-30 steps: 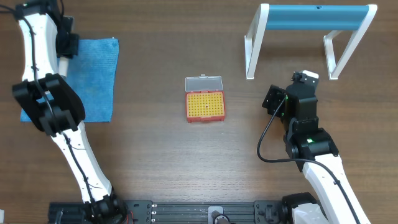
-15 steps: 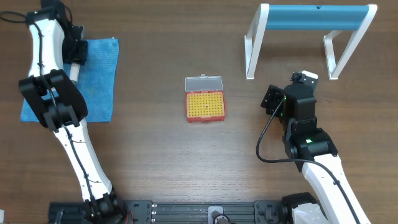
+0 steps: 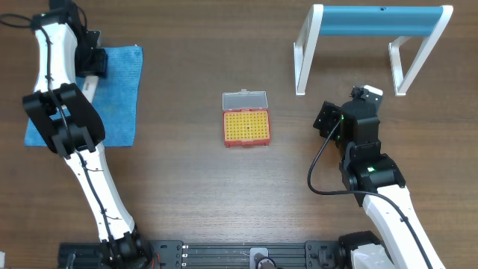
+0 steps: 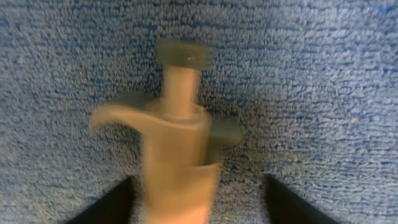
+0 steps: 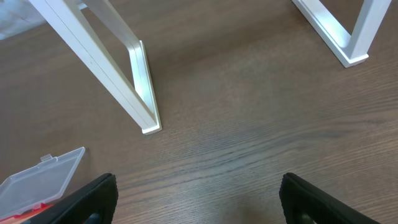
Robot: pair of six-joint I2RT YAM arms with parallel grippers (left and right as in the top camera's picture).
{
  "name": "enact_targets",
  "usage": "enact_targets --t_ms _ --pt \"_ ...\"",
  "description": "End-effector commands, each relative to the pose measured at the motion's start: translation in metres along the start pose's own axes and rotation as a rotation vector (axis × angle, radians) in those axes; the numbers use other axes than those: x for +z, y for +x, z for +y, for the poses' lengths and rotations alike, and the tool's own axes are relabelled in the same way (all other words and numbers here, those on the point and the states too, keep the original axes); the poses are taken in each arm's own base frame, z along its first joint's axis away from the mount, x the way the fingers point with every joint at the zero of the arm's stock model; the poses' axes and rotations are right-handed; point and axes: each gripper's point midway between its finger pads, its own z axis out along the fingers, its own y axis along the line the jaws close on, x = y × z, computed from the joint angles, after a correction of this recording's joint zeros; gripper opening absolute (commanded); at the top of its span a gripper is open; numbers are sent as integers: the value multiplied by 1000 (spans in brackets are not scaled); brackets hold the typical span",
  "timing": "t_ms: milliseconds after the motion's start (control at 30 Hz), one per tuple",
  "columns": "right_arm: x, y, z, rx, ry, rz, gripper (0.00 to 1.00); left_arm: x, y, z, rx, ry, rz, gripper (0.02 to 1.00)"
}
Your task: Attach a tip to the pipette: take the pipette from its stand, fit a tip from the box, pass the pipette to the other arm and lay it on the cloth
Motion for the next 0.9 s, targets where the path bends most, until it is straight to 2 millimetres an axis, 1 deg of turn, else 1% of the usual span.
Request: enact_targets --t_ms 33,100,133,167,200,233,300,367,433,467,533,567,600,667,700,733,767,800,833,867,900 --pt "-2 -4 2 14 -3 -16 847 -35 -7 6 -88 -6 -34 875" --pt "-2 -11 5 20 -14 -46 847 -75 -12 12 -92 -25 -86 877" --pt "-3 -18 8 27 -26 -72 847 -103 -14 15 -96 -40 -128 877" --pt "-4 -25 12 34 -42 -104 847 -125 -15 17 -102 -46 -164 879" --pt "-7 -37 17 46 -64 -150 847 -156 -14 18 -109 -47 -216 877" --pt "-10 -49 21 57 -87 -199 847 -186 -11 15 -144 -27 -273 877" --pt "-18 -67 28 41 -117 -273 847 -231 -3 6 -183 19 -358 877" --pt "-27 -79 32 -69 -122 -336 847 -279 5 -3 -206 50 -466 877" --pt "-37 -86 32 -185 -110 -373 847 -319 16 -10 -205 47 -549 877" --pt "-45 -90 33 -210 -112 -399 847 -342 24 -18 -212 56 -598 877" --pt "-61 -98 36 -227 -127 -448 847 -379 41 -36 -176 88 -671 877" --pt "-74 -102 38 -269 -133 -481 847 -402 55 -51 -145 114 -714 877" --pt "-90 -105 39 -323 -138 -516 847 -426 75 -67 -117 132 -756 877" --pt "-114 -104 39 -359 -153 -555 847 -452 106 -87 -83 153 -797 877" --pt "-132 -99 36 -378 -165 -568 847 -466 133 -103 -45 171 -816 877" --pt "-143 -93 32 -399 -168 -569 849 -472 153 -112 -34 186 -819 877" --pt "-154 -83 26 -414 -172 -564 847 -475 175 -119 -32 204 -815 877" --pt "-161 -77 21 -417 -173 -559 849 -474 195 -126 -29 224 -804 877" --pt "-172 -65 12 -419 -176 -555 847 -470 216 -132 -35 245 -786 877" --pt "-182 -59 6 -415 -178 -567 847 -463 237 -137 -38 264 -767 877" --pt "-193 -54 1 -414 -190 -589 847 -452 259 -143 -33 282 -738 877"
